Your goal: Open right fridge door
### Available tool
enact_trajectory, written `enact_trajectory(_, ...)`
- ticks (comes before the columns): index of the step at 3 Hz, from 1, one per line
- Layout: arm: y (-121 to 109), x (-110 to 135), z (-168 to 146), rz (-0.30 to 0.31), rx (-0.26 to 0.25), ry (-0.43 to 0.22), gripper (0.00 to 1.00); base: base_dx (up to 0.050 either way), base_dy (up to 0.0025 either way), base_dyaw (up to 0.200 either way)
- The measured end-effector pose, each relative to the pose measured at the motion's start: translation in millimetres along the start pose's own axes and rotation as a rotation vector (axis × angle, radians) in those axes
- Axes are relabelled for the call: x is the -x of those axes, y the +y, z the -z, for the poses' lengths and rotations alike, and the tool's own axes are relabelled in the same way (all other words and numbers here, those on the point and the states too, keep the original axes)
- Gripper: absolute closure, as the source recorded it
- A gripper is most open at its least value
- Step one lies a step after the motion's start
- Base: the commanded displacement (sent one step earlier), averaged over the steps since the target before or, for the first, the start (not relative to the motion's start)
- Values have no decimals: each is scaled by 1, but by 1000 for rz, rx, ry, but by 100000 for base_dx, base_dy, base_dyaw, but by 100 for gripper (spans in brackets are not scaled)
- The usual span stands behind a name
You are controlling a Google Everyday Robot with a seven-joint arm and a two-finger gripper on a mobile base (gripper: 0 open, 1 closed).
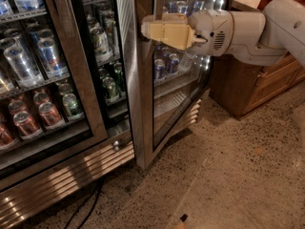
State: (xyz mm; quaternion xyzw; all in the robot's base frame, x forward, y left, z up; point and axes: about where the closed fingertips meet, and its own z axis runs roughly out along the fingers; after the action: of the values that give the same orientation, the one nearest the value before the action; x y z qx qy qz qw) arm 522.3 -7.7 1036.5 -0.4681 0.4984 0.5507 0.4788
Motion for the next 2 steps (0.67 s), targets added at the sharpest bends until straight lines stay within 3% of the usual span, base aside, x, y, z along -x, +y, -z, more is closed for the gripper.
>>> enact_trajectory(2, 0, 0, 0, 0, 0, 0, 100, -3, 4, -19843)
